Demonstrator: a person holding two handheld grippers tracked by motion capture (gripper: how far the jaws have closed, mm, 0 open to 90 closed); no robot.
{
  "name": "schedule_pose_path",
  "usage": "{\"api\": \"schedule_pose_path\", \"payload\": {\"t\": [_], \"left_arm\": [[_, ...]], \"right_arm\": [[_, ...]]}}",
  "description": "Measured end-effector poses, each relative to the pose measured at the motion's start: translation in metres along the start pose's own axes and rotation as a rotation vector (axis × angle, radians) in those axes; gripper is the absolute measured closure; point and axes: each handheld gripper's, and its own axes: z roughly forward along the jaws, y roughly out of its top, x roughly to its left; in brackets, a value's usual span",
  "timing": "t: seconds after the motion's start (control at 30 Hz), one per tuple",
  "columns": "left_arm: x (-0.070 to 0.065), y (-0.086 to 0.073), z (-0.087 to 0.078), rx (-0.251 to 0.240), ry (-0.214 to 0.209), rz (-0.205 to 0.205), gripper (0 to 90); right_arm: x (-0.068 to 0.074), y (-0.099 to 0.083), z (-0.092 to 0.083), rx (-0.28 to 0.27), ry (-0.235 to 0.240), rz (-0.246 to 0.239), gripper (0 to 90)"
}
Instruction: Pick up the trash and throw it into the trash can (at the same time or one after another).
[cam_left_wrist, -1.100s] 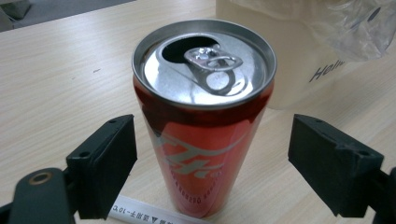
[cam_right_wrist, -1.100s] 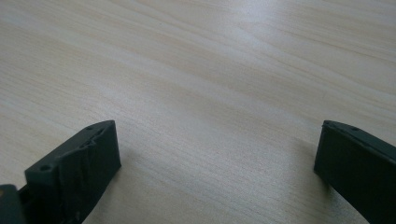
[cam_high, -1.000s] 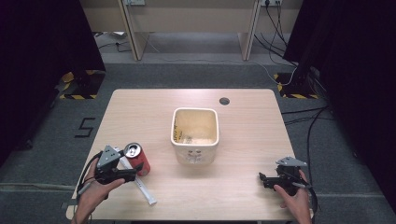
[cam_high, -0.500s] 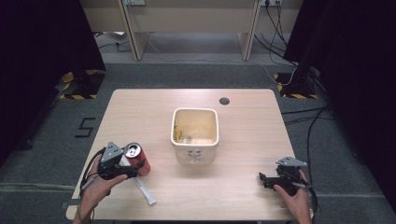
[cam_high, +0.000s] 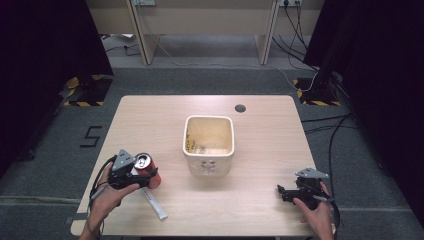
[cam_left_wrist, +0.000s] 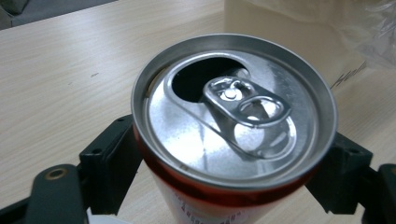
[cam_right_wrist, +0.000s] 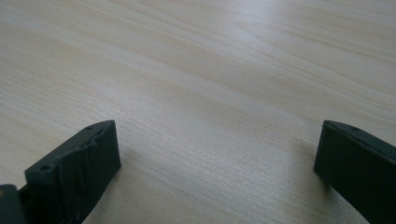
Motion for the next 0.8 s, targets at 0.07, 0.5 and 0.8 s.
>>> {"api": "schedule_pose_path", "payload": {"t": [0.07,0.5,0.8], "left_arm": [[0.0,0.0,0.0,-0.003,-0.004,0.0,24.3],[-0.001,0.006,-0.005,-0.015,-0.011,0.022,33.7],[0.0,0.015,-0.006,-0.008,-0.035,0.029,33.7]], "right_arm": [[0.0,0.0,0.0,0.0,0.0,0.0,0.3],[0.0,0.0,0.0,0.0,0.0,0.0,0.2],[0.0,0.0,0.0,0.0,0.002,-0.004,0.3]]}}
